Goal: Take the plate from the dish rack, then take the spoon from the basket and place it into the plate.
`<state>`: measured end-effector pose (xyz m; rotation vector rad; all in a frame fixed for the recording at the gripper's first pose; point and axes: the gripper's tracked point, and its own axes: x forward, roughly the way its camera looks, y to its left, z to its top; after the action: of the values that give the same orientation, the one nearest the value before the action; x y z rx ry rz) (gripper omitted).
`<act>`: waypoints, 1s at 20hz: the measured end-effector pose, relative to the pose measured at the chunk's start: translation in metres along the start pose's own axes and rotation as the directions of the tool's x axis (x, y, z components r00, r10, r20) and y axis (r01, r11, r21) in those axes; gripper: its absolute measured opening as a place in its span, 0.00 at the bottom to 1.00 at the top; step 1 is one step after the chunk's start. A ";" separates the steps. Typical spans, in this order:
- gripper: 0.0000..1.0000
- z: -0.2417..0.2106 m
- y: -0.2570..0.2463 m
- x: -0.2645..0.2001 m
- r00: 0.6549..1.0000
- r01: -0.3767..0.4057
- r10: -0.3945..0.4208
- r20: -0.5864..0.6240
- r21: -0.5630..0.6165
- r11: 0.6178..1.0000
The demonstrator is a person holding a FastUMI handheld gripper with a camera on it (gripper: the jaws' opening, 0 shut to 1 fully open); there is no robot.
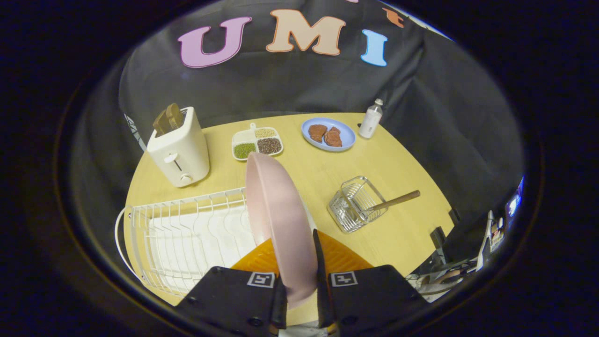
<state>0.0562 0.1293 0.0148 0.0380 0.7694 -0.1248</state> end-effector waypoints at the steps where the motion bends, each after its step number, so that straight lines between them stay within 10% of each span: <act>1: 0.29 0.004 -0.002 -0.006 1.000 -0.006 0.006 0.013 0.018 1.000; 6: 0.29 0.030 0.003 -0.040 0.982 -0.155 0.133 0.134 0.165 0.974; 20: 0.29 -0.042 -0.189 -0.052 0.979 -0.054 -0.082 0.188 0.623 0.781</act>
<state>-0.0340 -0.0498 0.0229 0.6511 0.4901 -0.3931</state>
